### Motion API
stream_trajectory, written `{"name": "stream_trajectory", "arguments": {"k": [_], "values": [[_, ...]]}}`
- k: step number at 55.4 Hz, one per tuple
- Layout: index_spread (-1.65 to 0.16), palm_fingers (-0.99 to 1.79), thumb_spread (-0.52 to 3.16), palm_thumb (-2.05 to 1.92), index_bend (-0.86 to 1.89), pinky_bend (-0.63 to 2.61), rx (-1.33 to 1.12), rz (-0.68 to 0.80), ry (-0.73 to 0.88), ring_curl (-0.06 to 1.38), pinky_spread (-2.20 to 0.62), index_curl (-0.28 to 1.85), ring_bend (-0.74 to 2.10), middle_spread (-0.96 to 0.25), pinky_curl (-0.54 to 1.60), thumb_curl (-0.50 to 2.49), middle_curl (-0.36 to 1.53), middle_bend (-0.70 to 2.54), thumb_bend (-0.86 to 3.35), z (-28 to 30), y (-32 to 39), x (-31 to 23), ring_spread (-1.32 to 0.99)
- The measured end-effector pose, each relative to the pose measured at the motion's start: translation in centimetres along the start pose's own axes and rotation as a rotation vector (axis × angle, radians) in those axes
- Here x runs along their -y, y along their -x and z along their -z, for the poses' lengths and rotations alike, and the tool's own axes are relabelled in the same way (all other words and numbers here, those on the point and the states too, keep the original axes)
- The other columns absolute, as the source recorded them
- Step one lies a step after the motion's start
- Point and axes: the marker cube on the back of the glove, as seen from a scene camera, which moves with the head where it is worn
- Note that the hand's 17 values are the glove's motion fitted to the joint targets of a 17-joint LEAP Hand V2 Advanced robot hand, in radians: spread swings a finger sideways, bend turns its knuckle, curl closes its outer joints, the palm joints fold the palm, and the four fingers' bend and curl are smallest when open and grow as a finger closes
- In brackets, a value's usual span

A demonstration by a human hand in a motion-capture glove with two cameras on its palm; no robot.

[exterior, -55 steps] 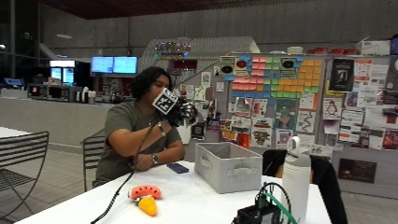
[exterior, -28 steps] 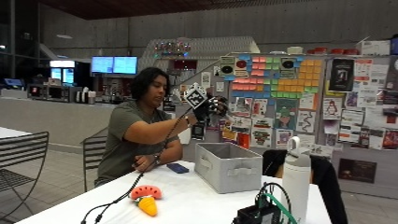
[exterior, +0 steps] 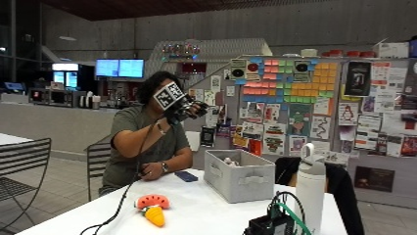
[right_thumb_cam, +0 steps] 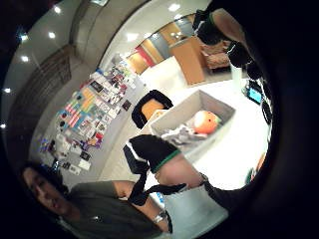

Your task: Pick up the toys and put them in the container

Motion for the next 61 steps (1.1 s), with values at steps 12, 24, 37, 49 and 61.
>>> {"name": "stream_trajectory", "arguments": {"k": [12, 24, 37, 49, 61], "values": [[-0.41, 0.55, 1.26, 0.09, 0.24, 0.91, -0.137, -0.331, 0.099, 0.38, -0.2, 0.63, 1.17, -0.26, 0.34, 0.35, 0.53, 0.7, 0.04, 3.2, -7.4, -8.8, -0.34], [-0.4, 0.58, 1.39, 0.14, 0.3, 0.8, -0.237, -0.502, 0.257, 0.36, -0.23, 0.65, 1.09, -0.28, 0.32, 0.34, 0.54, 0.75, 0.05, -3.9, -20.0, -16.9, -0.36], [-0.4, 0.55, 1.38, 0.07, 0.33, 0.73, -0.589, -0.509, 0.408, 0.35, -0.21, 0.65, 1.03, -0.31, 0.3, 0.32, 0.54, 0.75, -0.02, -12.3, -26.9, -19.9, -0.38], [-0.37, 0.59, 1.24, -0.06, 0.11, 0.82, -0.654, -0.446, 0.214, 0.4, -0.27, 0.58, 1.16, -0.37, 0.33, 0.28, 0.58, 0.81, -0.05, -14.5, -28.2, -21.1, -0.43], [-0.35, 1.15, 1.41, 0.07, 0.21, 1.04, -0.634, -0.302, -0.118, 0.48, -0.38, 0.58, 1.33, -0.39, 0.43, 0.3, 0.67, 0.94, 0.03, -11.2, -22.1, -21.2, -0.4]]}}
